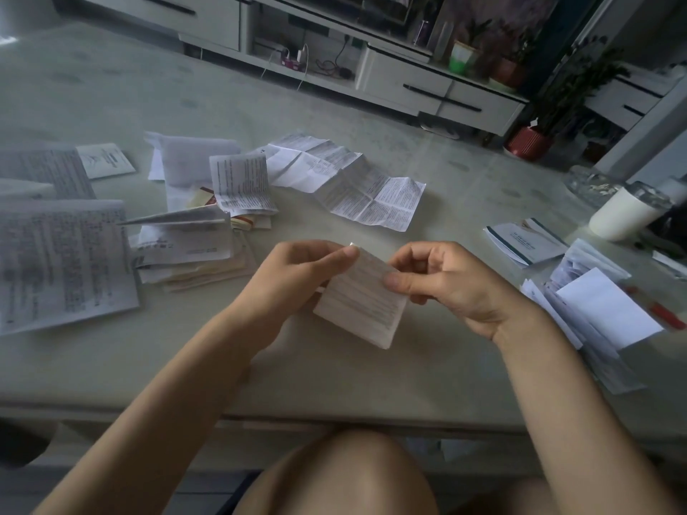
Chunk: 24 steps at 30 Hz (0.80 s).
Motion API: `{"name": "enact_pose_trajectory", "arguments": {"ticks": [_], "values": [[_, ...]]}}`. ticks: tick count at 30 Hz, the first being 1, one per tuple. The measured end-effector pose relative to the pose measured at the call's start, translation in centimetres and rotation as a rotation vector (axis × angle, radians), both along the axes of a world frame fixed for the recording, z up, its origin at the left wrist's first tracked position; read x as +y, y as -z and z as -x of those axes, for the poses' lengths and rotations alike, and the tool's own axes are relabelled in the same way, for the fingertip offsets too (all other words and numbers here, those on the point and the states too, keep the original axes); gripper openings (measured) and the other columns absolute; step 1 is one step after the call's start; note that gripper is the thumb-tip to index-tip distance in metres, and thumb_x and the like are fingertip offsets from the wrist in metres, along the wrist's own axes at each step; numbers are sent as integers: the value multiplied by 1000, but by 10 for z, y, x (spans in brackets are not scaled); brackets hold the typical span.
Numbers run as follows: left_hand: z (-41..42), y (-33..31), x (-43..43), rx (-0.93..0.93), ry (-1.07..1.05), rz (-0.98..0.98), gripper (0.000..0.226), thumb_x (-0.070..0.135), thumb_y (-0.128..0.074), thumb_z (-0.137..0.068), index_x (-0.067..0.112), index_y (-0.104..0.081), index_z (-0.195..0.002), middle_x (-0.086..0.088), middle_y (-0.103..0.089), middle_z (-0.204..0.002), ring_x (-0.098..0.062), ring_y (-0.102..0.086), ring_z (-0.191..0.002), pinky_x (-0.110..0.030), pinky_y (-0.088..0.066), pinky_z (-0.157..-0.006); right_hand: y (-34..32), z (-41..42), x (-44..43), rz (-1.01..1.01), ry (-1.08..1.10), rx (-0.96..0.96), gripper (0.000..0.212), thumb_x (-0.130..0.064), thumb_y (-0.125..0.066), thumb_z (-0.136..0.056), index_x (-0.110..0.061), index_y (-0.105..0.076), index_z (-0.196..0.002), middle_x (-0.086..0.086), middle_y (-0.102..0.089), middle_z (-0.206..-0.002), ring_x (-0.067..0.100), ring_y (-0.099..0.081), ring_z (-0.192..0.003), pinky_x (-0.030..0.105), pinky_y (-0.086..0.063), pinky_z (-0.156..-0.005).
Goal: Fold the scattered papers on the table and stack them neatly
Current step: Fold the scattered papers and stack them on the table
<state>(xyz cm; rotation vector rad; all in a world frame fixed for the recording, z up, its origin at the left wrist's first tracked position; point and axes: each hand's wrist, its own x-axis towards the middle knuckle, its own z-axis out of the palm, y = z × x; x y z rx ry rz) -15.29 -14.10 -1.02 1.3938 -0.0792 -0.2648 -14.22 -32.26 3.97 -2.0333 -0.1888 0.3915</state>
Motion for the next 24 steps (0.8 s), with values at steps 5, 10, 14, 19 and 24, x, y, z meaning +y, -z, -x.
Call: {"name": "enact_pose_trajectory", "arguments": {"ticks": [5,10,14,19,24], "values": [[-1,8,-6,-275,-239,-186,13,32,-68,-76,27,-68,-65,16,-62,-55,3,-51,-56,-17,-40,-57,5,1,13,-36,-15,-48,7,-4,-66,-82,-10,-64,-85,-1,-63,-78,0,-57,-70,9,-46,-67],[1,8,-7,-361,-294,-281,17,38,-59,-73,27,-70,-66,10,-65,-60,2,-51,-56,-21,-40,-58,14,-2,30,-52,82,-145,9,-7,-69,-80,-8,-62,-75,3,-59,-72,4,-53,-66,10,-42,-61],[0,5,-8,-301,-253,-235,22,38,-59,-70,21,-71,-66,5,-65,-62,-2,-49,-57,-21,-38,-57,8,-4,28,-59,87,-109,13,-4,-72,-76,-6,-61,-69,3,-59,-66,1,-54,-59,8,-43,-58],[-1,11,-7,-416,-273,-274,24,36,-58,-75,17,-66,-65,8,-58,-56,-2,-45,-54,-22,-36,-54,8,-1,30,-16,57,-98,17,-9,-75,-74,-8,-61,-65,-1,-59,-62,0,-54,-58,10,-43,-60],[-4,9,-12,-505,-399,-334,25,36,-56,-79,22,-54,-58,13,-48,-47,-4,-37,-49,-20,-30,-51,3,-1,23,-51,97,-76,23,-24,-76,-66,-12,-57,-61,-2,-56,-60,5,-51,-59,13,-39,-56]]}}
